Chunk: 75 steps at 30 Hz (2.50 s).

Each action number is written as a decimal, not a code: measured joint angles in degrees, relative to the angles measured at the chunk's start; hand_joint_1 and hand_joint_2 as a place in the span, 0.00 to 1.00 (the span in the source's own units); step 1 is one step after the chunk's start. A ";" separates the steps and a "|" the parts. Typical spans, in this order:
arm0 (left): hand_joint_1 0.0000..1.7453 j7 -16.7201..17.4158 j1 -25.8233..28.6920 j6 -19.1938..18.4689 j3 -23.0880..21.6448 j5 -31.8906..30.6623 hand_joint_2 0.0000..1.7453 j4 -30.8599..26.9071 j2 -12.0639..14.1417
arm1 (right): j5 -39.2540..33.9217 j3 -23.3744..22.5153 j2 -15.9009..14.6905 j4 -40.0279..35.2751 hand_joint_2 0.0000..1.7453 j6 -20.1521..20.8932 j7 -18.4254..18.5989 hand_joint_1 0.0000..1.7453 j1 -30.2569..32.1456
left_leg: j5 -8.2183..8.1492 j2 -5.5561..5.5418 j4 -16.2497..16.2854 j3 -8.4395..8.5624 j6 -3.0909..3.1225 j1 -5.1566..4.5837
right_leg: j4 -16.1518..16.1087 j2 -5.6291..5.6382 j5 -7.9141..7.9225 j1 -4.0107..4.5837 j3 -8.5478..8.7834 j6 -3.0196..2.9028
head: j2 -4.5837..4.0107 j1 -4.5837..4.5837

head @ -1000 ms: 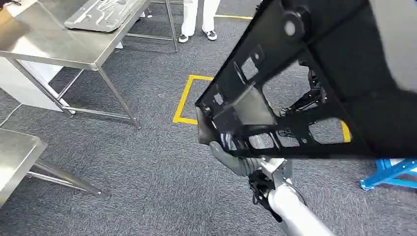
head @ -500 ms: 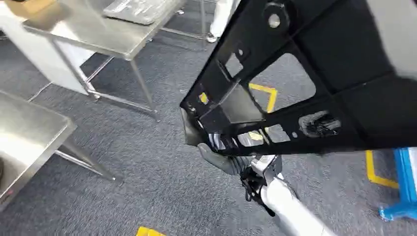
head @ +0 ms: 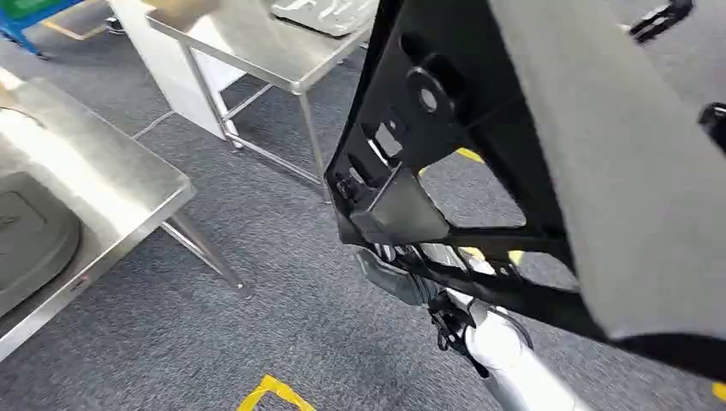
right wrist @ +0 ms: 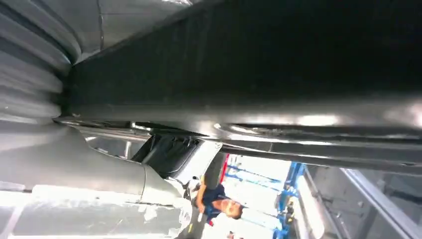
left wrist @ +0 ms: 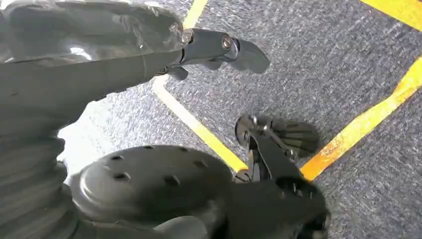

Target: Take the parts from the cabinet and place them on the table.

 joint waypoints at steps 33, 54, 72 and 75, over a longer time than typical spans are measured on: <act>0.00 1.40 -0.21 0.72 0.02 0.52 1.00 -0.02 0.33 | 0.33 4.35 1.16 -0.72 1.00 5.94 -1.46 1.00 -3.53 | -4.55 2.28 9.36 -4.89 -0.90 0.73 | -0.94 -1.97 -0.07 0.30 1.04 -0.80 | 0.00 -1.33; 0.00 1.73 -0.13 0.66 0.02 -0.04 1.00 -0.02 0.37 | 0.83 5.77 0.90 -1.55 1.00 6.51 -1.49 1.00 -3.47 | 2.13 -2.34 -3.44 1.28 2.44 0.33 | 2.97 0.84 0.97 0.36 -1.50 1.63 | 0.00 -1.68; 0.00 1.86 -0.29 -0.15 0.02 0.50 1.00 -0.02 0.63 | 0.92 6.23 0.98 -2.62 1.00 8.18 -1.64 1.00 -3.80 | 2.90 6.85 -2.89 -0.31 -0.01 0.64 | -1.43 -7.25 -1.85 0.77 3.44 0.91 | 0.00 -6.23; 0.00 1.90 0.00 -0.18 0.02 0.59 1.00 -0.02 0.65 | 0.94 6.43 1.16 -2.67 1.00 8.31 -1.84 1.00 -3.88 | 2.94 4.74 -3.45 -0.03 1.22 0.80 | -1.93 -8.81 -2.38 0.64 4.27 2.05 | 0.00 -6.16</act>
